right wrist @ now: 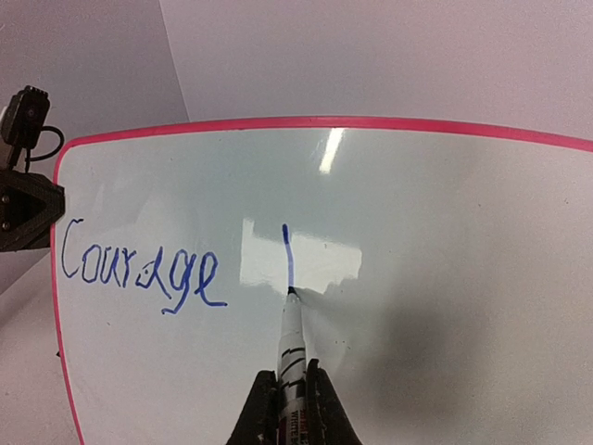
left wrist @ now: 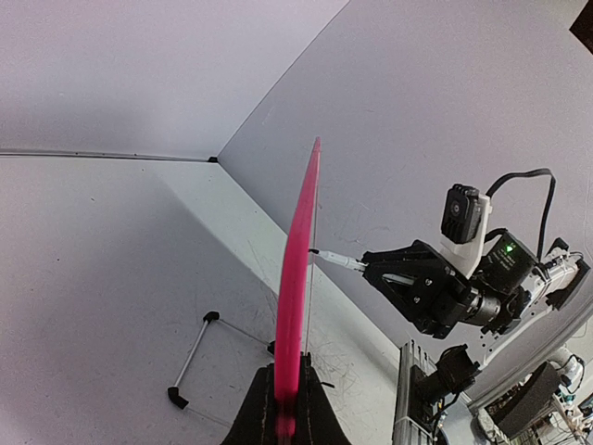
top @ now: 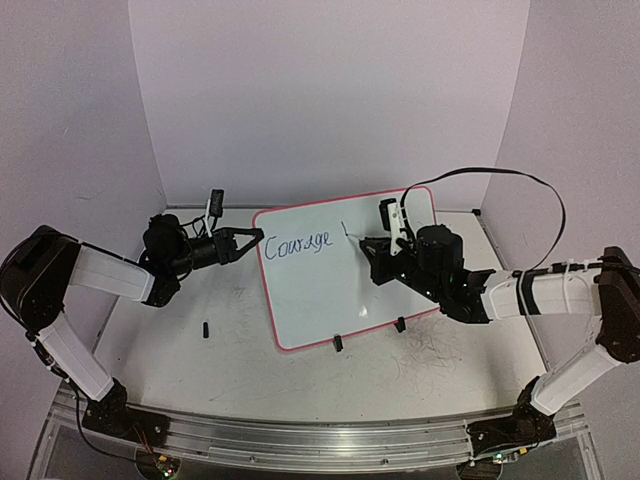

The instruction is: Write a sentence on the whiteboard

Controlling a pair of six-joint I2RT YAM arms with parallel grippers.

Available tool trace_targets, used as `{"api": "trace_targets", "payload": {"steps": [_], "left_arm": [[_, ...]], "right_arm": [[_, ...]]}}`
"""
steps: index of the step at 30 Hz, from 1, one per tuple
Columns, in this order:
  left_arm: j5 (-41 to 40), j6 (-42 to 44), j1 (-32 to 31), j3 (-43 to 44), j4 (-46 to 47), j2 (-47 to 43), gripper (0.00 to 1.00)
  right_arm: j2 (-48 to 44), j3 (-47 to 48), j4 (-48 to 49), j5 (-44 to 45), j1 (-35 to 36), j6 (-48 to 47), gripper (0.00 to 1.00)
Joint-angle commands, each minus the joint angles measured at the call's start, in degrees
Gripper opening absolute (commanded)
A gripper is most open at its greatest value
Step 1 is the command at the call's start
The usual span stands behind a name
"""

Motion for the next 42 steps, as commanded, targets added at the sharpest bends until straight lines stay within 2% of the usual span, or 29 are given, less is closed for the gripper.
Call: {"api": "trace_targets", "payload": {"steps": [1, 13, 18, 24, 42], "left_arm": [[0.64, 0.07, -1.44, 1.42, -1.74, 0.93, 0.00], [0.65, -0.02, -1.46, 1.42, -1.81, 0.84, 0.00], [0.70, -0.01, -1.53, 1.57, -1.90, 0.96, 0.00], [0.72, 0.00, -1.53, 1.75, -1.90, 1.03, 0.00], [0.99, -0.02, -1.61, 2.16, -2.00, 1.36, 0.00]], "right_arm": [[-1.43, -1.68, -2.09, 0.39, -0.04, 0.88, 0.00], [-3.52, -1.58, -2.72, 3.06, -0.02, 1.06, 0.00], [-5.64, -1.50, -0.04, 0.83, -0.05, 0.48, 0.00], [-1.95, 1.49, 1.45, -4.75, -0.09, 0.53, 0.00], [-0.09, 3.56, 3.46, -1.53, -0.02, 0.62, 0.00]]}}
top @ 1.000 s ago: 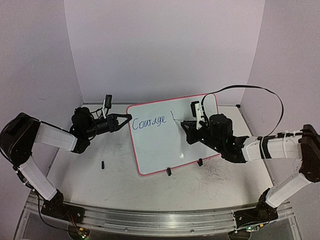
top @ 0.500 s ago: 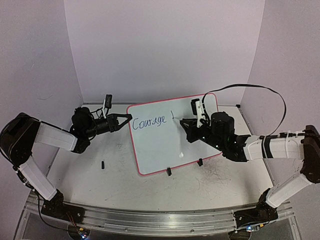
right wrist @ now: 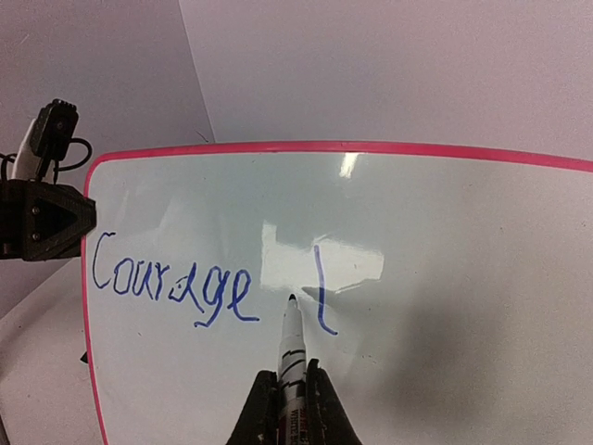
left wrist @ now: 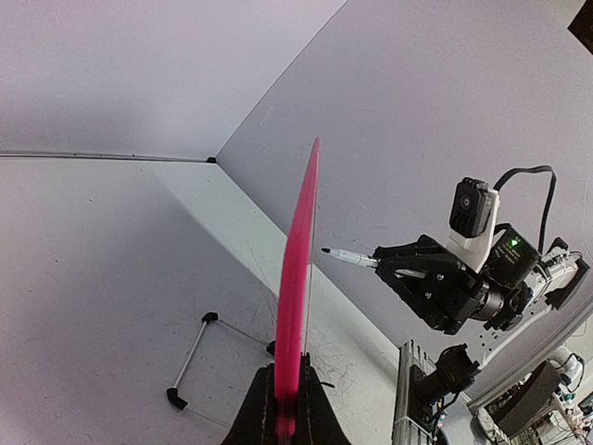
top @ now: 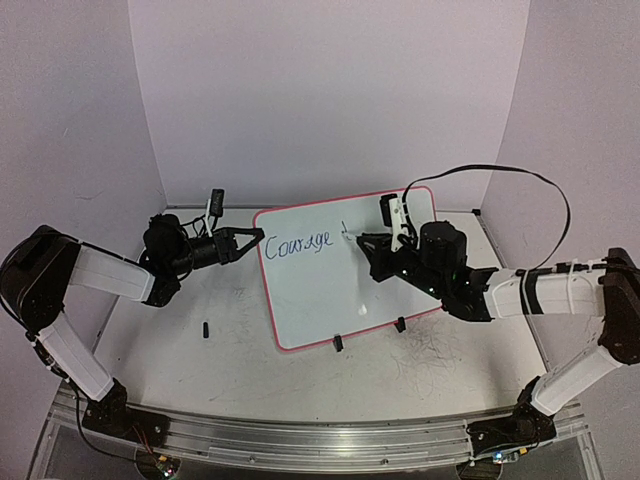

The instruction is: Write a sentence on the whiteboard

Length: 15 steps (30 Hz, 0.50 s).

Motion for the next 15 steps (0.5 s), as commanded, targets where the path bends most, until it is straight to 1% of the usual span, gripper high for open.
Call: {"api": "trace_targets", "payload": {"steps": [1, 8, 15], "left_arm": [[0.94, -0.06, -1.49, 2.05, -2.08, 1.33, 0.00], [1.01, -0.08, -1.49, 1.97, -2.17, 1.09, 0.00], [1.04, -0.16, -1.49, 2.06, -2.23, 1.01, 0.00]], "right_arm": [[1.21, 3.09, 2.90, 1.68, -0.05, 0.00, 0.00], [2.50, 3.24, 2.66, 2.38, -0.08, 0.43, 0.00], [2.88, 3.13, 1.14, 5.61, -0.09, 0.94, 0.00]]}}
